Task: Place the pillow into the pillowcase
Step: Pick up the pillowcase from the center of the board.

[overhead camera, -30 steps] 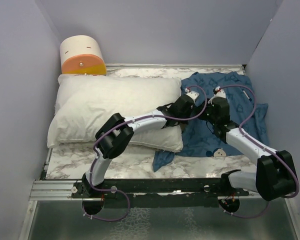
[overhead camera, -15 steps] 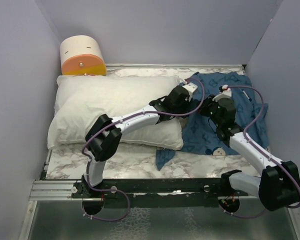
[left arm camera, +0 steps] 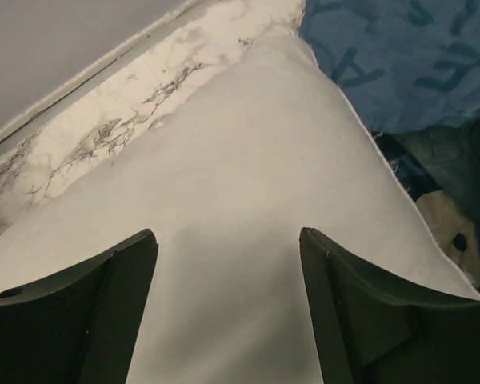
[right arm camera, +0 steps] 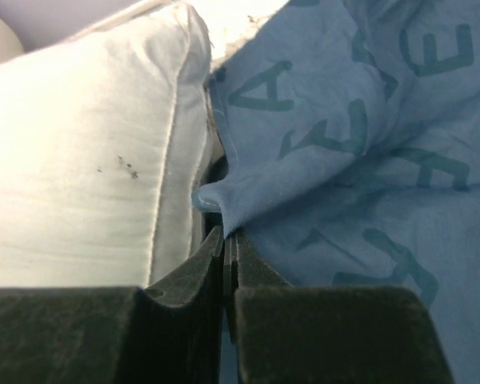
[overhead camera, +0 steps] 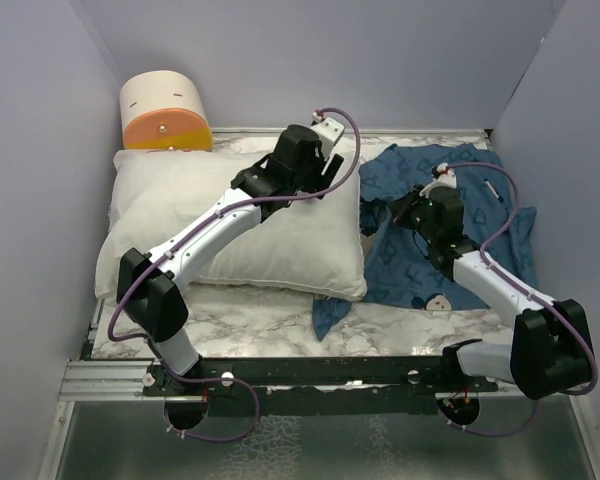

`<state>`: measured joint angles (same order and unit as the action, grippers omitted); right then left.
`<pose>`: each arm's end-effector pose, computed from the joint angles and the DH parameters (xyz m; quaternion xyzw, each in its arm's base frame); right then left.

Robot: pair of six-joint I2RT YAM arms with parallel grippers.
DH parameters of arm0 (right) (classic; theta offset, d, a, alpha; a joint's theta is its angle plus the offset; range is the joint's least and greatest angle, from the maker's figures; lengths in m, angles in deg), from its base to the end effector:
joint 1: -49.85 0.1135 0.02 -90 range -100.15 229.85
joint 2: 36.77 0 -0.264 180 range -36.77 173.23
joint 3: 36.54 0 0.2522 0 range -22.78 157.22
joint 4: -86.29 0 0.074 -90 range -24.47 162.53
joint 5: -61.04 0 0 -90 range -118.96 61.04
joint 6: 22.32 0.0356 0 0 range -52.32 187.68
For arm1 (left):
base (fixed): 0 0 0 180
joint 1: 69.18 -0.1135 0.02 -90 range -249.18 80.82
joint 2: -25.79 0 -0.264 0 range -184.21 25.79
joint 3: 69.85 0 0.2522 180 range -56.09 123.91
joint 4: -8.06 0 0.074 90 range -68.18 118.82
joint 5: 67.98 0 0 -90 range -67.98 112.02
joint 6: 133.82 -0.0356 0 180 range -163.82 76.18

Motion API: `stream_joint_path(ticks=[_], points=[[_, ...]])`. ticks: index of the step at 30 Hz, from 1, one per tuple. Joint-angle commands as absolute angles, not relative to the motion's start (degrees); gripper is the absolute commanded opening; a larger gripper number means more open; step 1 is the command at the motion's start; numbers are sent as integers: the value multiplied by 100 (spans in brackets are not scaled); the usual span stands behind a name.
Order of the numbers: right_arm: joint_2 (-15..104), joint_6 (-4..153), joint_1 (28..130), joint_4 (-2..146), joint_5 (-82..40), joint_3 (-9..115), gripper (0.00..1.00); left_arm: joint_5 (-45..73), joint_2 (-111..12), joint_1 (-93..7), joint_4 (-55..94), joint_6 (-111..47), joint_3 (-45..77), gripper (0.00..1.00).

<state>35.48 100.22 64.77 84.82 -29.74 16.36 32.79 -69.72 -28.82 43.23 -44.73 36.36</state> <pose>0.2706 0.0716 0.2424 0.1299 0.8129 0.2233 0.5219 0.3033 -0.2490 0.3780 0.2475 0.8014 -0.1076 0.5338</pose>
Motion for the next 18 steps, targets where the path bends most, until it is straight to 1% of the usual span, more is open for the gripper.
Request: stream_joint_path(ticks=[1,4,7,9,10,11,13,15,16,17,18], points=[[3425,9849,6453,7724,-3178,1720,5,3540,-7107,-2814,5077,-5050,3659,75],[3161,10045,6453,7482,-2761,1384,10,3605,-6859,-2814,4970,-5180,3333,75],[2887,10261,6453,7261,-2129,1096,13,3594,-6289,-2819,4585,-5142,2740,75],[2577,10304,6453,7040,-2260,1002,14,3541,-5813,-2815,4249,-5137,2247,75],[2383,10257,6453,6990,-2417,998,15,3498,-5529,-2814,3972,-5162,1806,75],[2219,10204,6453,6929,-2574,1039,18,3432,-5246,-2815,3667,-5186,1422,75],[2067,9943,6459,6749,-2722,1312,40,3194,-4713,-2818,3036,-5266,629,75],[2123,9525,6462,6750,-2525,1634,59,3030,-4285,-2814,2509,-5351,-10,75],[2227,9279,6462,6815,-2325,1771,66,2991,-4107,-2813,2303,-5422,-259,75],[2392,8966,6468,6819,-2122,1947,71,3002,-3964,-2813,2128,-5512,-472,75],[2630,8735,6477,6735,-1987,2144,72,3043,-3861,-2816,2020,-5588,-605,75]])
